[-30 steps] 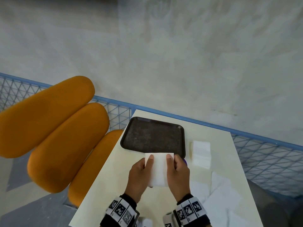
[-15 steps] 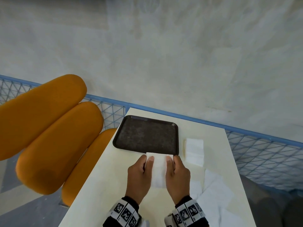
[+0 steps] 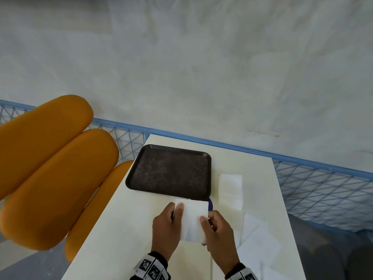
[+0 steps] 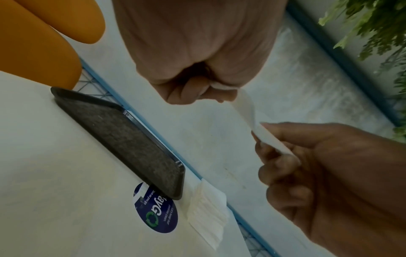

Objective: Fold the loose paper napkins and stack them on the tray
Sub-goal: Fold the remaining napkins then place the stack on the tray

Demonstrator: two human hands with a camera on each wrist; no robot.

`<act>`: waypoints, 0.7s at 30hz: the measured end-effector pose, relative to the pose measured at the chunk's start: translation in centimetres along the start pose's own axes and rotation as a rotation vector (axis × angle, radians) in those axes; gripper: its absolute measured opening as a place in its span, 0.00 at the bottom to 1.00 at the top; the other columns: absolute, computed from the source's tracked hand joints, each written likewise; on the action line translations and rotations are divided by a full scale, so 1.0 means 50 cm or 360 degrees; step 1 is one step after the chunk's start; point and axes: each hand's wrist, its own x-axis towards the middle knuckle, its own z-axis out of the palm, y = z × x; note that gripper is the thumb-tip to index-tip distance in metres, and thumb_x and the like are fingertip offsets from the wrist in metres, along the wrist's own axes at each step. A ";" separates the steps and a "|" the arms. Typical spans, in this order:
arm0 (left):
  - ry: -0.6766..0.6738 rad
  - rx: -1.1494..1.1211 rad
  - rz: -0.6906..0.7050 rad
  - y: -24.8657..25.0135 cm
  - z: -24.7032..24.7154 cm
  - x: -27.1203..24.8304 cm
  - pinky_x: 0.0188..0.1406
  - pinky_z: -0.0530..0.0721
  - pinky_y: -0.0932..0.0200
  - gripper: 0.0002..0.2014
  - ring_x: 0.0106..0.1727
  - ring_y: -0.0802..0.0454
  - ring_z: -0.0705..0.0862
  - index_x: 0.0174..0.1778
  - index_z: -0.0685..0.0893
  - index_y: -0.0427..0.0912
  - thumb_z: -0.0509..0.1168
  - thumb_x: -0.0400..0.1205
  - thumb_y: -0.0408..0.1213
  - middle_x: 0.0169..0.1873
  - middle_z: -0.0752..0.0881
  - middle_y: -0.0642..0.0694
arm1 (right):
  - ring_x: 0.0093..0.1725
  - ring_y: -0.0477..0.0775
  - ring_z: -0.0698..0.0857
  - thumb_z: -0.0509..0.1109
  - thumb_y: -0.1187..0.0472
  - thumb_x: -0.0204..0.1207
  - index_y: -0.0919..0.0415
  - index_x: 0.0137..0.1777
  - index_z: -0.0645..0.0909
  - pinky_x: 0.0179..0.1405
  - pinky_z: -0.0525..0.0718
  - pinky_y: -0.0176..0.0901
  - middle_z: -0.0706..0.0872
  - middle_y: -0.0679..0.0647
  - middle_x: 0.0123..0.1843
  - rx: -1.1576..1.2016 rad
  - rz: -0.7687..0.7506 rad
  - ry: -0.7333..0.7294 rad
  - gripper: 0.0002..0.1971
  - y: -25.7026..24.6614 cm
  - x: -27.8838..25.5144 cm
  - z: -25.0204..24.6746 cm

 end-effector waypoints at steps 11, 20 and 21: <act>-0.0601 0.0624 -0.0359 -0.164 0.015 -0.016 0.69 0.76 0.58 0.36 0.69 0.53 0.82 0.73 0.75 0.60 0.54 0.72 0.73 0.69 0.78 0.51 | 0.26 0.53 0.83 0.75 0.57 0.79 0.55 0.47 0.87 0.34 0.79 0.51 0.85 0.55 0.23 0.0100 0.0356 0.0341 0.03 0.155 0.263 -0.173; -0.1099 0.1357 -0.0568 -0.334 -0.005 -0.078 0.86 0.59 0.38 0.47 0.88 0.30 0.46 0.84 0.41 0.74 0.58 0.72 0.75 0.88 0.34 0.47 | 0.31 0.55 0.76 0.76 0.60 0.79 0.60 0.48 0.87 0.29 0.76 0.43 0.82 0.59 0.33 0.0103 0.0582 0.0200 0.04 0.225 0.436 -0.237; -0.1225 0.1313 -0.0500 -0.338 -0.012 -0.077 0.85 0.56 0.32 0.46 0.86 0.22 0.44 0.84 0.37 0.69 0.57 0.77 0.71 0.86 0.28 0.45 | 0.31 0.56 0.76 0.76 0.60 0.78 0.60 0.47 0.87 0.30 0.76 0.43 0.81 0.59 0.34 0.0087 0.0597 0.0160 0.04 0.230 0.444 -0.237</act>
